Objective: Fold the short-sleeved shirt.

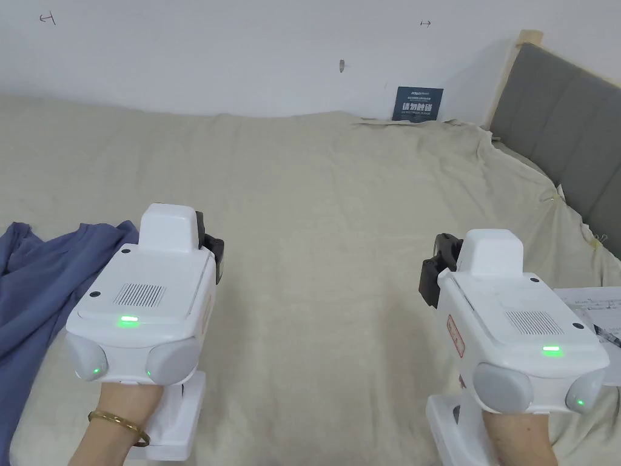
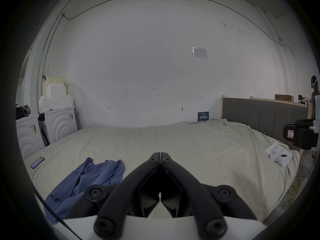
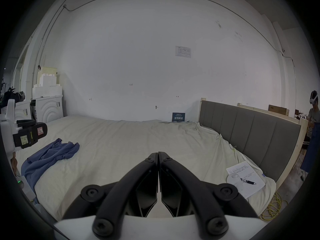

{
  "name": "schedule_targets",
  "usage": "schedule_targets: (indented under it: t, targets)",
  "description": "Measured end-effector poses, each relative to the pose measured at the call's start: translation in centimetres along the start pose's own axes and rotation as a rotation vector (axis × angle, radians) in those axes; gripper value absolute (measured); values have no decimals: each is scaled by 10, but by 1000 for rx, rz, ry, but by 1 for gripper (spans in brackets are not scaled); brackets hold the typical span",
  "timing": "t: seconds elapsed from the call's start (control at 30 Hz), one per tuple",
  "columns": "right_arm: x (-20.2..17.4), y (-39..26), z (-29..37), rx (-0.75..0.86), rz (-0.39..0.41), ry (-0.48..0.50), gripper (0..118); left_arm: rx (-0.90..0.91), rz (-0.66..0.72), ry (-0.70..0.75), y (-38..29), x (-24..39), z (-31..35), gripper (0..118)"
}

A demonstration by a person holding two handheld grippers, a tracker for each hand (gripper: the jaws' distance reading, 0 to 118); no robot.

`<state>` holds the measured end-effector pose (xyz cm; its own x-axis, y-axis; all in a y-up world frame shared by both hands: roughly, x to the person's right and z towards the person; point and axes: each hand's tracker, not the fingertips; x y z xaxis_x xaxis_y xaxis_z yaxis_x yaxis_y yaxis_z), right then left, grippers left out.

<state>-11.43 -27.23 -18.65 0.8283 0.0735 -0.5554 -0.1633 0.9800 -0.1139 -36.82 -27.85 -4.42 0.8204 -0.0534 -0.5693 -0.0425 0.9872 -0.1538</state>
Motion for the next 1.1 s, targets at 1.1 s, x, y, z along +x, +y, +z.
schedule_targets:
  t: [1.1]
  targets:
    - [-198,20,-39,29,80,497,0,-53,77,458,-22,-171,78,0]
